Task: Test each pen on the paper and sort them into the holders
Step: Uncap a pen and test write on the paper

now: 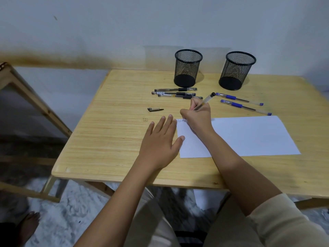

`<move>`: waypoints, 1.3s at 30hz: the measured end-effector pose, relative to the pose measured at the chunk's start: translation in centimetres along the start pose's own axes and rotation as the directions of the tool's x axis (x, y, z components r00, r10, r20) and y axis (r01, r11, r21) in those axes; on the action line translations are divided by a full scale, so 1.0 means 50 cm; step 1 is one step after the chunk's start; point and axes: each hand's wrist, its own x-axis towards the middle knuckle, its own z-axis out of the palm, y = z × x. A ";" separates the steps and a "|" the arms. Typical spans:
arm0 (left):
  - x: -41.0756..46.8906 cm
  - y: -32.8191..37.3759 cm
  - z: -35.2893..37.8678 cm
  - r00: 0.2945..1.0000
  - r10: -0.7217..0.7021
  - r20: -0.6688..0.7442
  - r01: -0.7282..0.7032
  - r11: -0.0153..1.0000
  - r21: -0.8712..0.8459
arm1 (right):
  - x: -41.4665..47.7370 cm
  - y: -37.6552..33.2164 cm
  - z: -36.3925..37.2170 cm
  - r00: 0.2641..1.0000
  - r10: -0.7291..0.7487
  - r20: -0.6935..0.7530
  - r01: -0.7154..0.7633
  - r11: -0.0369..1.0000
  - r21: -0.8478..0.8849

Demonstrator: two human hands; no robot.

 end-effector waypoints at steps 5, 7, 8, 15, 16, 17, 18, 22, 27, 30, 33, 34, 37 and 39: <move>-0.001 -0.001 0.001 1.000 -0.001 0.000 0.001 1.000 -0.002 | 0.002 0.003 -0.005 0.998 0.038 -0.055 -0.029 0.989 0.147; 0.000 -0.001 0.001 1.000 -0.003 0.000 0.003 1.000 0.007 | 0.002 0.001 -0.015 0.994 0.079 -0.079 -0.055 0.961 0.271; 0.000 -0.001 0.001 1.000 -0.003 0.001 0.003 1.000 0.011 | 0.002 0.000 -0.019 0.993 0.095 -0.064 -0.070 0.946 0.316; -0.002 -0.001 0.000 1.000 0.000 -0.005 0.000 1.000 -0.012 | -0.002 -0.014 -0.050 0.985 0.114 0.128 -0.168 0.795 0.583; -0.003 -0.001 -0.001 1.000 0.001 -0.005 -0.001 1.000 -0.021 | -0.003 -0.016 -0.056 0.980 0.133 0.145 -0.194 0.771 0.607; -0.003 0.000 -0.003 1.000 0.003 -0.007 -0.003 0.999 -0.039 | -0.004 -0.018 -0.062 0.977 0.143 0.160 -0.212 0.758 0.617; -0.004 0.001 -0.005 1.000 0.004 -0.012 -0.005 0.997 -0.072 | -0.006 -0.019 -0.067 0.974 0.149 0.170 -0.223 0.755 0.617; -0.005 0.002 -0.030 0.990 -0.042 -0.134 -0.006 0.940 -0.340 | -0.006 -0.030 -0.091 0.972 0.150 0.179 -0.230 0.746 0.625; 0.043 -0.052 -0.054 0.938 -0.177 -0.299 0.081 0.948 -0.306 | -0.002 -0.047 -0.110 0.969 0.141 0.201 -0.235 0.770 0.593; 0.077 -0.079 -0.059 0.930 -0.215 -0.299 0.141 0.958 -0.251 | -0.005 -0.053 -0.111 0.970 0.142 0.196 -0.234 0.764 0.602; 0.096 -0.089 -0.064 0.931 -0.214 -0.295 0.134 0.954 -0.270 | -0.011 -0.055 -0.107 0.965 0.161 0.206 -0.255 0.755 0.605; 0.099 -0.086 -0.070 0.931 -0.212 -0.297 0.121 0.948 -0.296 | -0.014 -0.055 -0.106 0.963 0.166 0.211 -0.262 0.754 0.603; 0.102 -0.062 -0.088 0.947 -0.150 -0.283 0.038 0.930 -0.367 | -0.018 -0.055 -0.104 0.961 0.169 0.217 -0.268 0.762 0.589; 0.102 -0.041 -0.097 0.954 -0.089 -0.286 -0.039 0.909 -0.415 | -0.020 -0.056 -0.107 0.960 0.174 0.220 -0.272 0.763 0.586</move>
